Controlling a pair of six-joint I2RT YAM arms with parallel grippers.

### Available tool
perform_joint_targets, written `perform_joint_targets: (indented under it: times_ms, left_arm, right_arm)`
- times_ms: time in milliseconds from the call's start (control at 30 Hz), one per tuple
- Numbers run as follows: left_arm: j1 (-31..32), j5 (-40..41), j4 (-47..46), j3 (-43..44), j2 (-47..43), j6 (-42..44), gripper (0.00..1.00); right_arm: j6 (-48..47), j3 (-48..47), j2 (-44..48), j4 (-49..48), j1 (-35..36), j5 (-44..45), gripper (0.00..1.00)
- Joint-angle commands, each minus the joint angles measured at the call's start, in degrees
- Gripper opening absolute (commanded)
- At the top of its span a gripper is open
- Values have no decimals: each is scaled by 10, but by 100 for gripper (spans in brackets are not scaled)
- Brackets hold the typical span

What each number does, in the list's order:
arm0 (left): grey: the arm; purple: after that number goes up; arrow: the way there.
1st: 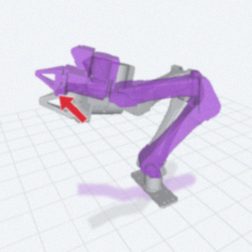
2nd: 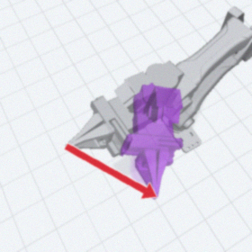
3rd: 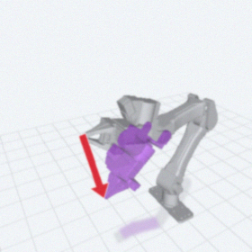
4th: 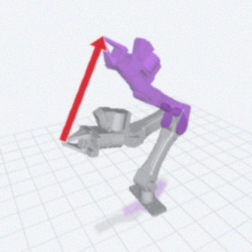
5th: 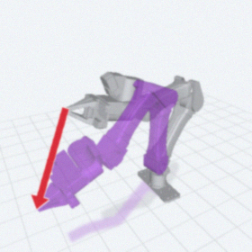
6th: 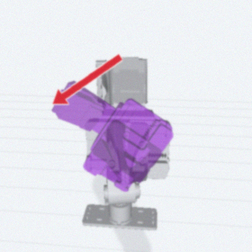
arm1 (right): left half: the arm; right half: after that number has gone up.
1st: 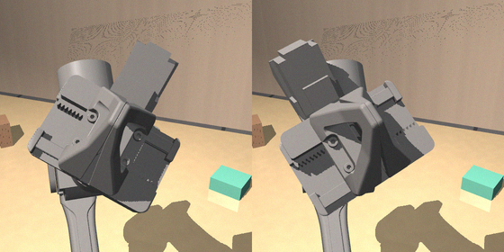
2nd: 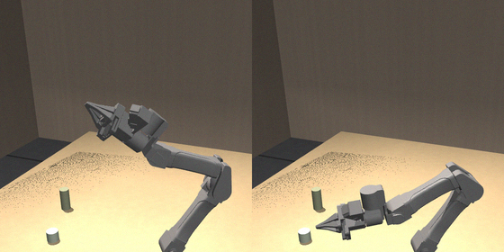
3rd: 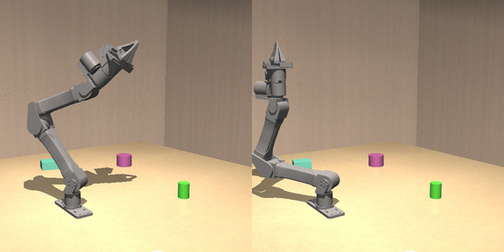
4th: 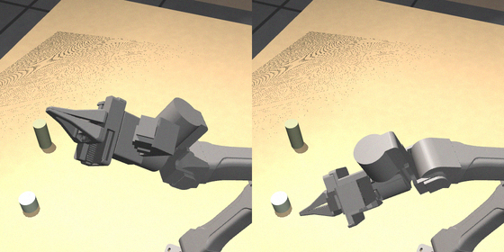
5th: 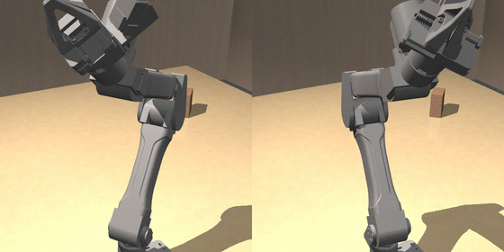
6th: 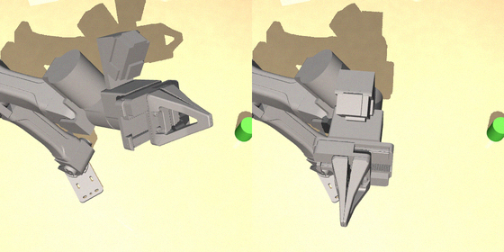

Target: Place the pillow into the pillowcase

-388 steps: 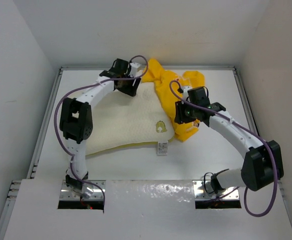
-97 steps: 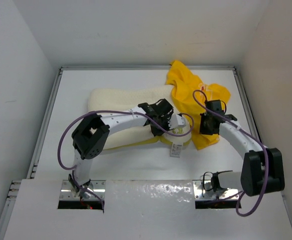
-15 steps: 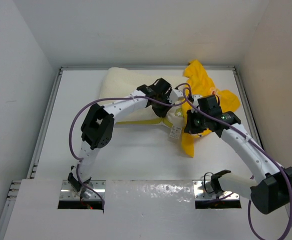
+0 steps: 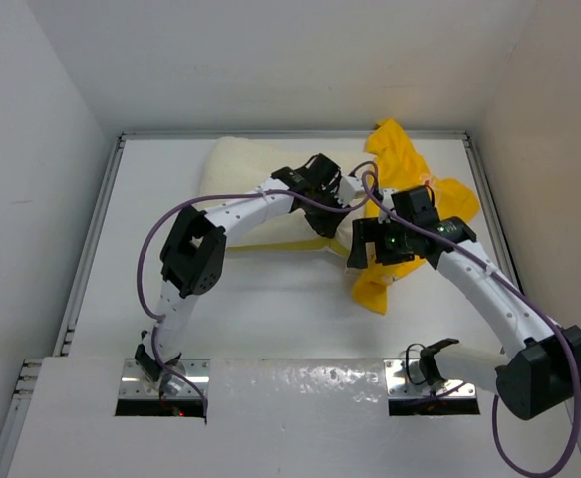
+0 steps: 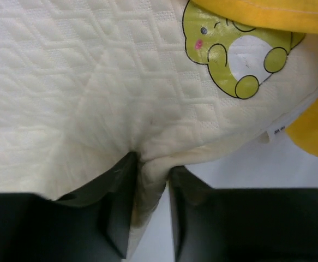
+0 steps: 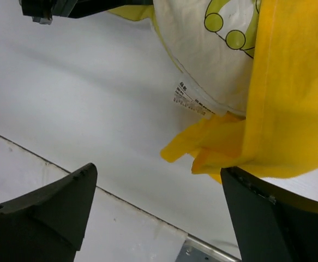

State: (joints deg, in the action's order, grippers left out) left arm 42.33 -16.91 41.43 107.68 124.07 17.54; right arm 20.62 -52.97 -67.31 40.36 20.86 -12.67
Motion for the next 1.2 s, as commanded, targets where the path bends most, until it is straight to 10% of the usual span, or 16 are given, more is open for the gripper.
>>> perform_joint_targets:
  times_ms: [0, 267, 333, 533, 833, 1167]
  left_arm:
    - [10, -53, -13, 20, -37, 10, 30]
    - [-27, -83, 32, 82, -56, 34, 69]
    - [-36, -90, 44, 94, -66, 56, 86]
    - [-92, 1, 32, 77, -106, 101, 84]
    - [-325, 31, 31, 104, -62, 18, 87]
    - [-356, 66, -29, -16, -7, 89, 87]
  right_arm:
    - [-26, -59, 20, 34, 7, 12, 95]
    - [-2, -153, -27, 46, -62, 66, 52]
    - [27, -158, -44, 25, -80, 74, 59]
    - [61, -204, -160, -51, -104, 197, 92]
    - [76, -326, -343, -99, -115, 252, 91]
    - [67, -441, -524, -99, -107, 183, 82]
